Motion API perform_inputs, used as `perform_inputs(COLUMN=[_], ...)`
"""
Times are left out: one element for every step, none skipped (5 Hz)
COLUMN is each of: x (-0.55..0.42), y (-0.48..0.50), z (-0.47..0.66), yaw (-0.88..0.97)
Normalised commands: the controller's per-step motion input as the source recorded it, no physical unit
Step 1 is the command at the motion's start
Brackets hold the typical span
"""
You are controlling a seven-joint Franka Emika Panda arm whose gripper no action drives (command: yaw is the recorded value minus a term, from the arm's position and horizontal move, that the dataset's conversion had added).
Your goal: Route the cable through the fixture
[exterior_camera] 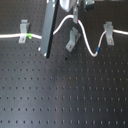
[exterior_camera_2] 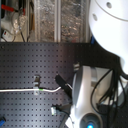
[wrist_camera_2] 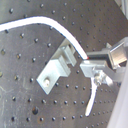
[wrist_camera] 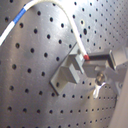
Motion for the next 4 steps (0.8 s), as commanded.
perform_inputs(x=[-0.59, 0.0, -0.005, 0.007], y=[0.109, -0.001, -0.354, -0.55], z=[0.01, 0.03, 0.25, 0.2], yaw=[-0.25, 0.0, 0.0, 0.0])
